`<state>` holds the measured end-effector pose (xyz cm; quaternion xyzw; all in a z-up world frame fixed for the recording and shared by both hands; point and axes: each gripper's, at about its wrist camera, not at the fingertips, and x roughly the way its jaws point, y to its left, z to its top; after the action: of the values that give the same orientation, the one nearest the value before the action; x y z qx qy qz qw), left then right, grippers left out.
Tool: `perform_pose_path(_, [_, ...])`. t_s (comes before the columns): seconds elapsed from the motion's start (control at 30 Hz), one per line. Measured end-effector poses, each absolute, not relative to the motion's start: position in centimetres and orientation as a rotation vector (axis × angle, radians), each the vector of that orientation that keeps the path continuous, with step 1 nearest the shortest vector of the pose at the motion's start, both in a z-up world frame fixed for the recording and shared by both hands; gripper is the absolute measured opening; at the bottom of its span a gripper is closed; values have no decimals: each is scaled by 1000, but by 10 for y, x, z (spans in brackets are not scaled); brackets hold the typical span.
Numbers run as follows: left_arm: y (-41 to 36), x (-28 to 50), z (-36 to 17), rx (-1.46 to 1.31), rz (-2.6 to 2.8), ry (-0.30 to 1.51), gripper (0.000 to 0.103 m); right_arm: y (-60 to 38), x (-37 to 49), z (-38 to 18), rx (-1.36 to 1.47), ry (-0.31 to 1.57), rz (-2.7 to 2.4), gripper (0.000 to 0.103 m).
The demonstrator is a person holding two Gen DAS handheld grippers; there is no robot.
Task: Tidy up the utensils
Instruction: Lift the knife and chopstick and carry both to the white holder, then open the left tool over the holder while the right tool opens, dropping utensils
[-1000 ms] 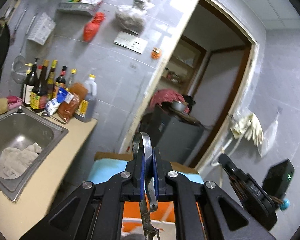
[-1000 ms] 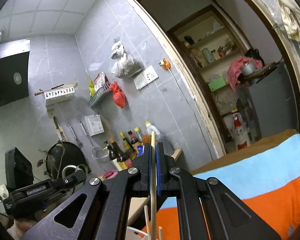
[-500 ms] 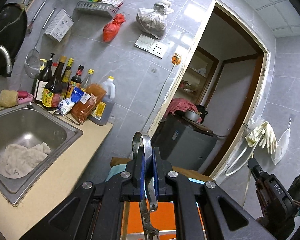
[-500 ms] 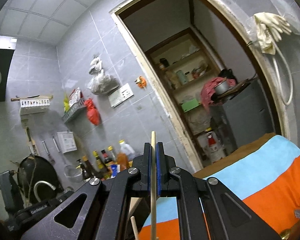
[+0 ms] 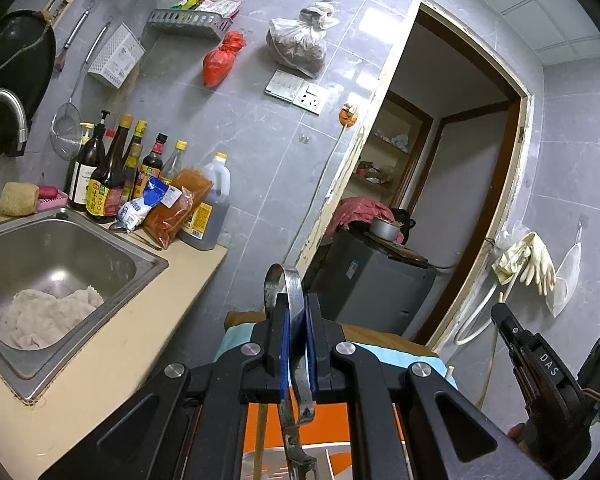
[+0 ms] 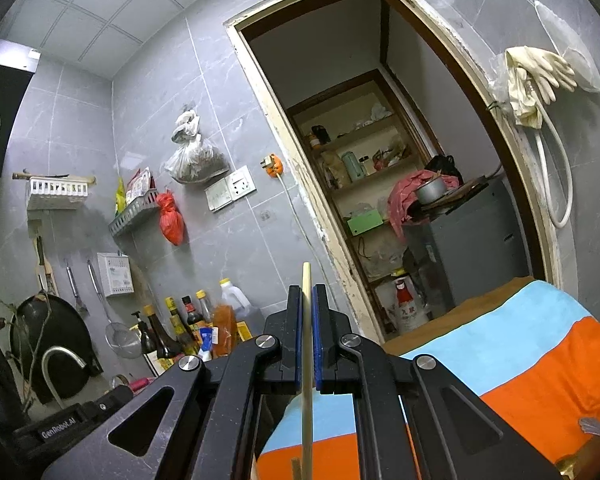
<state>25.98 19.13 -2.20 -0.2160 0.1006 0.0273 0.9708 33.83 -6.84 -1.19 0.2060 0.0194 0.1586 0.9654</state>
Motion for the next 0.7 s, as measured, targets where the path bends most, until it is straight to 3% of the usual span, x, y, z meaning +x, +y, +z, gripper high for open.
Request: perform_pose_path(0.7, [184, 241, -19, -408, 50, 264, 7, -80, 333, -25, 416, 101, 407, 5])
